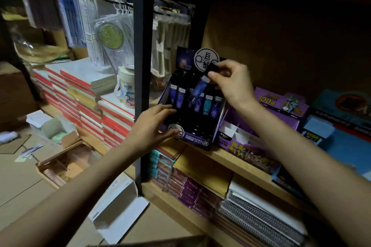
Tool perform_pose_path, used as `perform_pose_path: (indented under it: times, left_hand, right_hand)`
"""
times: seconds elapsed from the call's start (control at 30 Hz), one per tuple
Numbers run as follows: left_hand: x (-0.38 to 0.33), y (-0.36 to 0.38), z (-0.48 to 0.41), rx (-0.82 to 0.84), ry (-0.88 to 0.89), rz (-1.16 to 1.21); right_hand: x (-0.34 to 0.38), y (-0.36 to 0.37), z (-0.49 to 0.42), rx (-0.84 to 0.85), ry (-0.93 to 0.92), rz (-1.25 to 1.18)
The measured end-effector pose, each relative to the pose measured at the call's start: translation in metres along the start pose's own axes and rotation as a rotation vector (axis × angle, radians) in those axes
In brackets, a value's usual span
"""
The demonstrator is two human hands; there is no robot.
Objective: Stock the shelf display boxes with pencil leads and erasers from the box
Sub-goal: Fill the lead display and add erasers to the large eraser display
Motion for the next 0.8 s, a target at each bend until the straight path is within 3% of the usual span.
perform_pose_path:
  times: [0.1, 0.3, 0.67, 0.8]
  left_hand:
    - [0.012, 0.019, -0.003, 0.031, -0.059, -0.114]
    - [0.017, 0.026, 0.007, 0.005, -0.031, -0.060]
    - [0.022, 0.029, 0.002, 0.008, -0.042, 0.004]
    - [0.020, 0.027, 0.001, 0.021, -0.039, -0.005]
  right_hand:
    - [-0.007, 0.018, 0.000, 0.042, -0.063, 0.150]
    - [-0.016, 0.029, 0.004, 0.069, -0.069, 0.214]
    - [-0.047, 0.049, 0.003, 0.101, 0.149, 0.112]
    - [-0.051, 0.058, 0.002, 0.187, 0.192, 0.240]
Point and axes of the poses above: each hand's wrist, its own z-axis away from the middle knuckle, its own y-axis out of the palm, x = y × z, the point moved 9 cm from there along -z, towards the middle knuckle, and after that the axes turned 10 degrees about -y, right-handed, at the moved point
